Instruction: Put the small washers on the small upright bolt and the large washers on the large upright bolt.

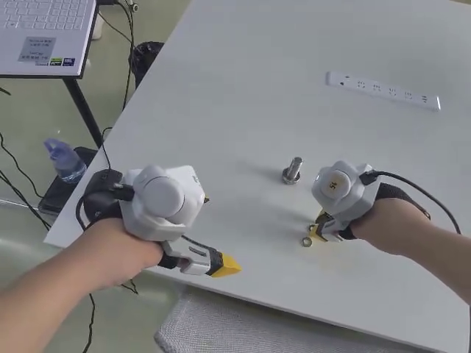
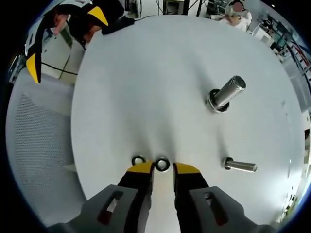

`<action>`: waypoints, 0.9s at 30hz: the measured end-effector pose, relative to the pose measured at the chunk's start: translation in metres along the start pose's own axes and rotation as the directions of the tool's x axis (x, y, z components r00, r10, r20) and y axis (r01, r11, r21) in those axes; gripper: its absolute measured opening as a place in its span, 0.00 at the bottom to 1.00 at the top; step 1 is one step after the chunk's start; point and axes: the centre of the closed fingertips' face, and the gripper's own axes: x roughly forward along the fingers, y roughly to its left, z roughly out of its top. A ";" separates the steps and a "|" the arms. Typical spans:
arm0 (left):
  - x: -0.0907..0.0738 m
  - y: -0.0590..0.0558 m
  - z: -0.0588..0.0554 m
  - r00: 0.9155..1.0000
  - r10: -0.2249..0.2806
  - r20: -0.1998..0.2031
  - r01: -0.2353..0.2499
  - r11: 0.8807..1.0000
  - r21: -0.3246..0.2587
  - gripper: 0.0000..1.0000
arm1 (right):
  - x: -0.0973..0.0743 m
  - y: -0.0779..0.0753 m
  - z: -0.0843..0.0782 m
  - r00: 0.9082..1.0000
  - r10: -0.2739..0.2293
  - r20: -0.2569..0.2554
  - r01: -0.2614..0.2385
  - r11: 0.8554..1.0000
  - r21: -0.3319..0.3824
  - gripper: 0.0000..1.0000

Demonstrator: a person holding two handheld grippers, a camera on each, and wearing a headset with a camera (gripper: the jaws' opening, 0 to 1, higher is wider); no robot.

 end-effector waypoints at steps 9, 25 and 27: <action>-0.001 0.001 -0.001 1.000 0.006 0.004 -0.006 1.000 -0.002 0.76 | 0.000 0.003 0.001 1.000 -0.010 -0.003 0.010 1.000 -0.006 0.14; -0.002 -0.001 0.001 1.000 0.001 -0.003 -0.001 1.000 0.004 0.75 | 0.000 0.001 0.000 1.000 -0.019 -0.016 0.019 0.999 0.030 0.12; -0.002 0.000 0.002 1.000 0.002 0.001 -0.002 1.000 0.003 0.75 | -0.001 0.000 0.000 1.000 -0.014 -0.012 0.014 0.999 0.042 0.12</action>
